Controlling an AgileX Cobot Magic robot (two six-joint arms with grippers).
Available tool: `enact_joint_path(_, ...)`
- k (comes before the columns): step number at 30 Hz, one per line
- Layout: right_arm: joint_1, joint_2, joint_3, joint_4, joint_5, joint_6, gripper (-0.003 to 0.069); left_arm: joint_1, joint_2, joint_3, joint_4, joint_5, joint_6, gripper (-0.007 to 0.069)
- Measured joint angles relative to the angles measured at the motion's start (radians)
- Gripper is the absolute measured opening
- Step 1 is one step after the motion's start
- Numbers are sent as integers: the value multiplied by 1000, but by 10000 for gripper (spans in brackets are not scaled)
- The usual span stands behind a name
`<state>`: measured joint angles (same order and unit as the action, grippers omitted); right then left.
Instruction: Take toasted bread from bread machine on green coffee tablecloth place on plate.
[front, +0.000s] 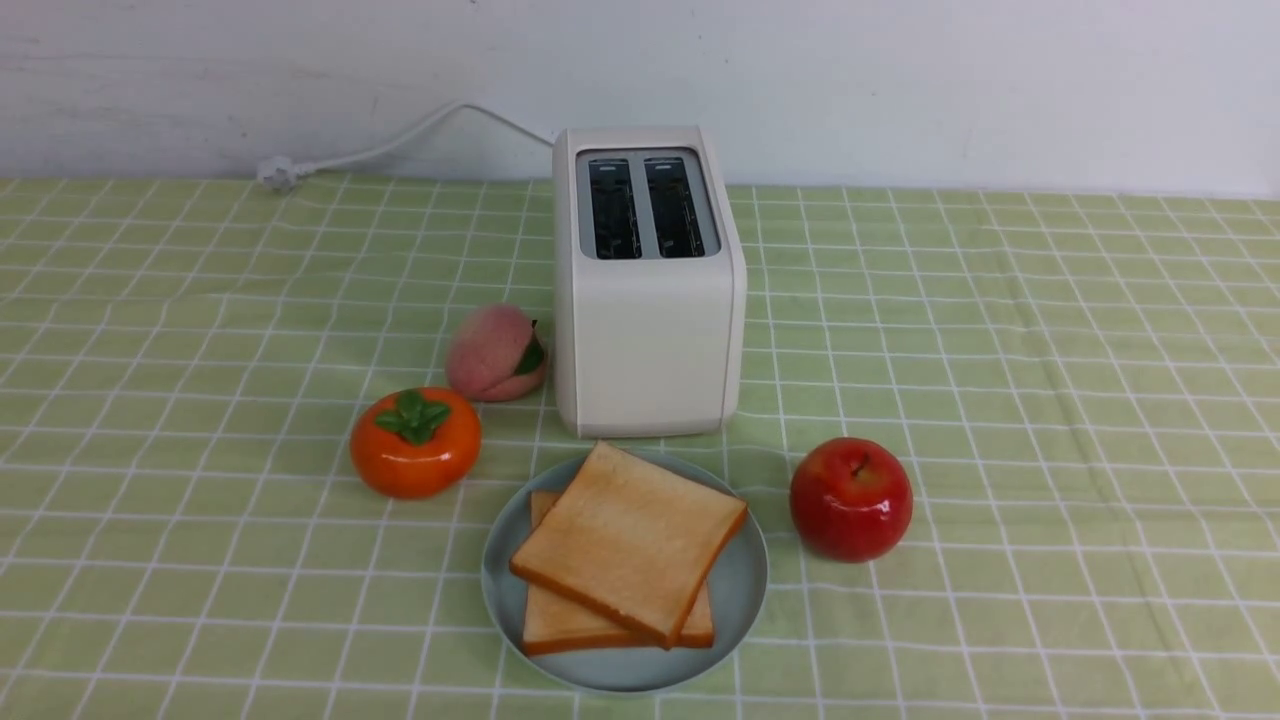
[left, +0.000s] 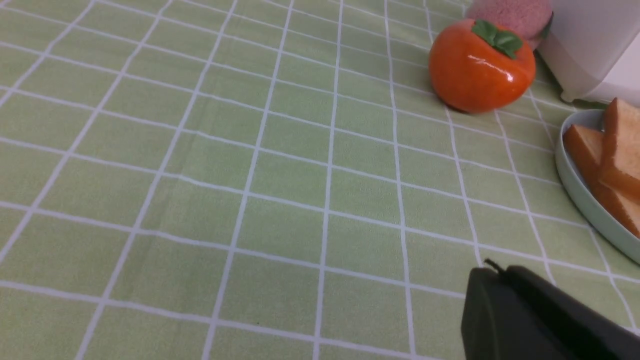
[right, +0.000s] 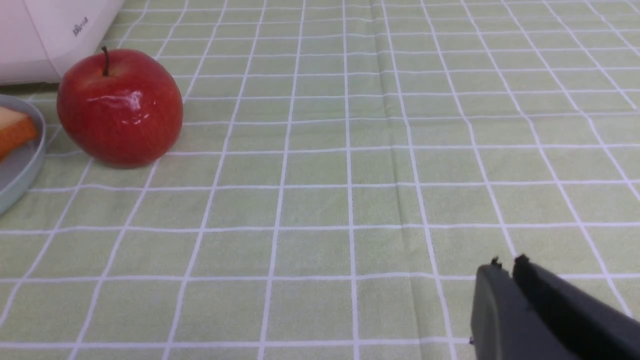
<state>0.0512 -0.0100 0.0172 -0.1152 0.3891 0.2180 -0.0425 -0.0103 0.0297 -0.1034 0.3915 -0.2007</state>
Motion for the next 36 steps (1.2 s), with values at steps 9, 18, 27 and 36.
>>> enact_joint_path(9,0,0,0,0,0,0,55,0,0,0,0,0,-1,-12)
enact_joint_path(18,0,0,0,0,0,1,67,0,0,0,0,0,-1,-8)
enact_joint_path(27,0,0,0,0,0,1,71,0,0,0,-1,0,-1,0)
enact_joint_path(36,0,0,0,0,0,1,85,0,0,0,-1,0,-1,5)
